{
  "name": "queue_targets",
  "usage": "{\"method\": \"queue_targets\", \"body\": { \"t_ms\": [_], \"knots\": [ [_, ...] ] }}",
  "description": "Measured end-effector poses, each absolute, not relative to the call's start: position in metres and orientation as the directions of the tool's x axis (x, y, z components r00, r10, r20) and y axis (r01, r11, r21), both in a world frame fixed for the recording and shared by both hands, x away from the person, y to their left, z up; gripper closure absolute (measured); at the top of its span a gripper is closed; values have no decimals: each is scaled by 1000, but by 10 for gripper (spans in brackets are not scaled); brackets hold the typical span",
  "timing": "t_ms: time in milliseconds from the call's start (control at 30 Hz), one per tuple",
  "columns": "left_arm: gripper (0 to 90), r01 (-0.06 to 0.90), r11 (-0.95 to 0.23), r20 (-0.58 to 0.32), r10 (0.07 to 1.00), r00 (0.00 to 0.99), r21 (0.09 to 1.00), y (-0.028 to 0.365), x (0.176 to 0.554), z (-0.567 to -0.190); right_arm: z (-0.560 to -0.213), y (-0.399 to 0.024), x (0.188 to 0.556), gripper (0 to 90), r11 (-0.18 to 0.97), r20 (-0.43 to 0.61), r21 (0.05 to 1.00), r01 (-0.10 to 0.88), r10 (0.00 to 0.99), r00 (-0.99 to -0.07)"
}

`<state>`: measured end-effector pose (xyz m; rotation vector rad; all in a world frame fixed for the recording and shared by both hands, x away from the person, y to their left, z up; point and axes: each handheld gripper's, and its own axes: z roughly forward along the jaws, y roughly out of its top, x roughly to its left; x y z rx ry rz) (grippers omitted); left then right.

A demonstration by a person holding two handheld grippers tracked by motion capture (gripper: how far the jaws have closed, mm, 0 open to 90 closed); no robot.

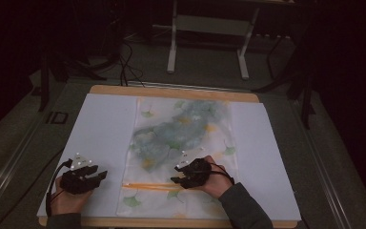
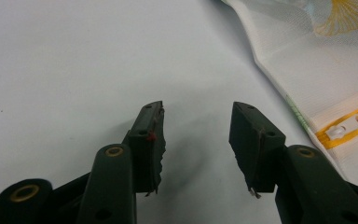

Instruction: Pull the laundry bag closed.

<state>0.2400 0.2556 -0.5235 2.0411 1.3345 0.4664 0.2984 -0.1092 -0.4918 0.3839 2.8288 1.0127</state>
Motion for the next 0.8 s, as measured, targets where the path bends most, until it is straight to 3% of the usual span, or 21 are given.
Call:
{"method": "queue_targets", "body": {
  "t_ms": [400, 800],
  "knots": [
    [573, 671, -278, -39, 909, 416, 687, 256, 240, -522, -494, -80, 298, 575, 767, -22, 622, 160, 221, -975],
    [556, 674, -276, -33, 913, 408, 685, 257, 240, -521, -504, -46, 296, 636, 775, -3, 620, 123, 159, -987]
  ]
}}
